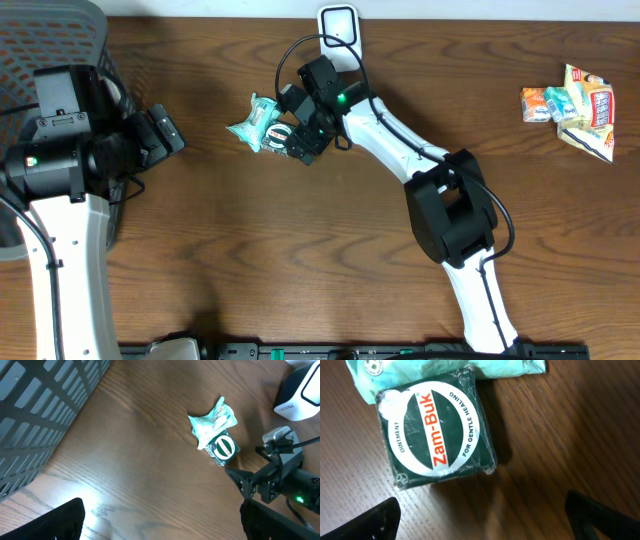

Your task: Scan the item barcode

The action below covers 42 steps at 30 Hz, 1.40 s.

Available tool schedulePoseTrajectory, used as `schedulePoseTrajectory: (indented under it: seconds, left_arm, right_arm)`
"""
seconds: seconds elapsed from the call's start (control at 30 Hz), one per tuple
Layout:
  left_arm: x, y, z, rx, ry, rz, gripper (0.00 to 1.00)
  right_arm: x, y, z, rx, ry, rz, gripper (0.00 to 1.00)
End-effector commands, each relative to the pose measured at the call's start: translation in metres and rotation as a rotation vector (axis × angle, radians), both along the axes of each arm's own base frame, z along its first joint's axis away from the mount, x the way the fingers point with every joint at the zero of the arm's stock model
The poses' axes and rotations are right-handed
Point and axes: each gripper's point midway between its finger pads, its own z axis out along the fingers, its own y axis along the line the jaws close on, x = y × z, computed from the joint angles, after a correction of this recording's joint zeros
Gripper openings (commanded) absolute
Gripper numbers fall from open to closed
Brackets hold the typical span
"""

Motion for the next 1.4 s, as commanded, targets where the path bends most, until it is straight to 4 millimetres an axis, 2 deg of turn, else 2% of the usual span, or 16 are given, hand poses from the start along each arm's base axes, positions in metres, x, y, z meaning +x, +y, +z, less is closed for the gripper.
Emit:
schedulePoseTrajectory:
  seconds: [0.0, 0.1, 0.33, 0.6, 0.73, 0.87, 0.9, 1.03, 1.07, 1.17, 1.23, 1.33, 1.37]
  left_arm:
    - [0.002, 0.001, 0.007, -0.002, -0.017, 0.002, 0.98]
    - [0.002, 0.001, 0.007, -0.002, -0.017, 0.003, 0.98]
    - [0.002, 0.001, 0.007, -0.002, -0.017, 0.003, 0.98]
    - [0.002, 0.001, 0.007, -0.002, -0.017, 0.003, 0.98]
    - [0.002, 0.001, 0.007, -0.002, -0.017, 0.003, 0.98]
    - [0.002, 0.001, 0.007, -0.002, -0.017, 0.002, 0.98]
    - [0.002, 0.001, 0.007, -0.002, -0.017, 0.003, 0.98]
    - [0.002, 0.001, 0.007, -0.002, -0.017, 0.003, 0.97]
    - [0.002, 0.001, 0.007, -0.002, -0.017, 0.003, 0.97]
    - [0.002, 0.001, 0.007, -0.002, -0.017, 0.003, 0.97]
    - [0.002, 0.001, 0.007, -0.002, -0.017, 0.002, 0.97]
    - [0.002, 0.001, 0.007, -0.002, -0.017, 0.003, 0.98]
    - [0.002, 0.001, 0.007, -0.002, -0.017, 0.003, 0.98]
  right_arm:
    - [-0.008, 0.006, -0.013, 0.009, 0.006, 0.041, 0.99]
    - [-0.016, 0.018, -0.012, 0.036, 0.005, 0.109, 0.99]
    - [-0.021, 0.034, -0.006, 0.053, -0.023, 0.135, 0.99]
    - [-0.010, 0.047, 0.007, 0.095, -0.094, 0.146, 0.99]
    - [-0.008, 0.048, 0.003, 0.097, -0.102, 0.150, 0.99]
    - [-0.007, 0.049, -0.010, 0.090, -0.099, 0.158, 0.99]
    - [-0.007, 0.050, -0.015, 0.089, -0.096, 0.158, 0.96]
    - [-0.008, 0.052, -0.032, 0.083, -0.085, 0.161, 0.73]
    - [-0.008, 0.052, -0.036, 0.079, -0.080, 0.162, 0.71]
    - [-0.009, 0.052, -0.038, 0.076, -0.076, 0.163, 0.71]
    - [-0.010, 0.052, -0.038, 0.076, -0.075, 0.163, 0.67]
    - [-0.011, 0.050, -0.039, 0.071, -0.067, 0.162, 0.47]
    - [-0.012, 0.050, -0.040, 0.068, -0.061, 0.162, 0.45]
